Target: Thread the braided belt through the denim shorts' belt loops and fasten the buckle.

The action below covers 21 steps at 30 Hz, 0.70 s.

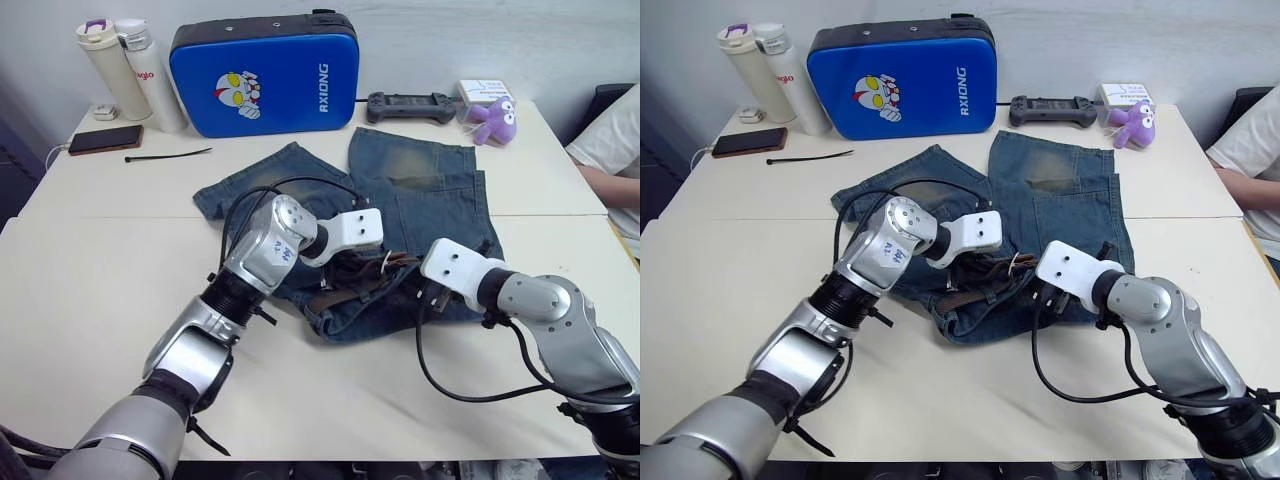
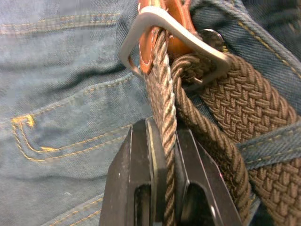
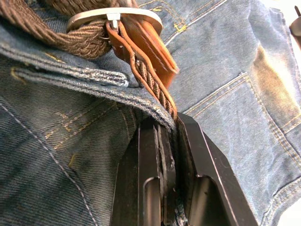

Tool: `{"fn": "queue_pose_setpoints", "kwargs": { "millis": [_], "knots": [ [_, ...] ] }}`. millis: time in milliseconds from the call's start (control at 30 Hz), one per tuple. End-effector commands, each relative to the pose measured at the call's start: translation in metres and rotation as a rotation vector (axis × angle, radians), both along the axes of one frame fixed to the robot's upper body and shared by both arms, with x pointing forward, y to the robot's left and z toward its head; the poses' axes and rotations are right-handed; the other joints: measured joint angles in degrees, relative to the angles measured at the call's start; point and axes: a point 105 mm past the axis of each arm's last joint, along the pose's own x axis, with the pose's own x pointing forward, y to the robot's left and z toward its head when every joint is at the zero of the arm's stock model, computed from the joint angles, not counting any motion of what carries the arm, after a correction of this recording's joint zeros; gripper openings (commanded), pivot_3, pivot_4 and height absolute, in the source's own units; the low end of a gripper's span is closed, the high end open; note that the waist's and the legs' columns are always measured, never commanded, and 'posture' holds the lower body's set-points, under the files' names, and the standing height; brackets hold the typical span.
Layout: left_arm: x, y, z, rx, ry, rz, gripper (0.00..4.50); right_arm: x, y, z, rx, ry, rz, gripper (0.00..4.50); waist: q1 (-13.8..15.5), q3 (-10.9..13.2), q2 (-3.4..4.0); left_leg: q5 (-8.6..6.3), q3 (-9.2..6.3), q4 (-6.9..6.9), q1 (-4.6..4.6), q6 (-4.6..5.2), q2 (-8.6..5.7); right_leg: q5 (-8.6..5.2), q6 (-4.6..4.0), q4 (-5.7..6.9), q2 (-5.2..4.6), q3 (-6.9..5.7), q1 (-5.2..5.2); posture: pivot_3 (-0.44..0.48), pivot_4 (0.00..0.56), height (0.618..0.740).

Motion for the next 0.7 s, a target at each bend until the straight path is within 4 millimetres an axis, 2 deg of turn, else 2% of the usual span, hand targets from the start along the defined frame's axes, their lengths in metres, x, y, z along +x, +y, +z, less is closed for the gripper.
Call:
{"fn": "queue_pose_setpoints", "kwargs": {
  "millis": [33,233,500,700],
  "knots": [
    [-0.020,-0.039,0.032,-0.134,-0.046,-0.109,0.00,-0.009,0.020,0.009,0.021,-0.031,0.092,0.04,0.01,0.00,0.00,0.00,0.00,0.00,0.00,0.00,0.00,0.00,0.00,0.00,0.00,0.00,0.00,0.000,0.150,0.740],
    [-0.018,-0.046,0.030,-0.073,-0.156,-0.150,0.00,-0.011,0.025,0.007,0.029,-0.015,0.118,0.04,0.00,0.00,0.00,0.00,0.01,0.00,0.01,-0.01,0.00,0.00,0.00,0.02,0.01,0.01,-0.01,0.000,0.150,0.740],
    [-0.019,-0.061,0.030,-0.046,-0.208,-0.228,0.00,-0.015,0.034,0.006,0.049,0.005,0.161,0.04,0.02,0.00,0.00,0.00,0.02,0.00,0.01,-0.01,0.00,0.00,0.00,0.01,0.00,0.01,0.00,0.000,0.150,0.740],
    [-0.013,-0.072,0.036,-0.071,-0.215,-0.212,0.00,-0.015,0.035,0.005,0.049,0.012,0.162,0.04,0.03,0.00,0.00,0.00,0.03,0.00,0.01,-0.01,-0.01,0.00,0.00,0.01,0.00,0.01,0.00,0.000,0.150,0.740]
  ]
}}
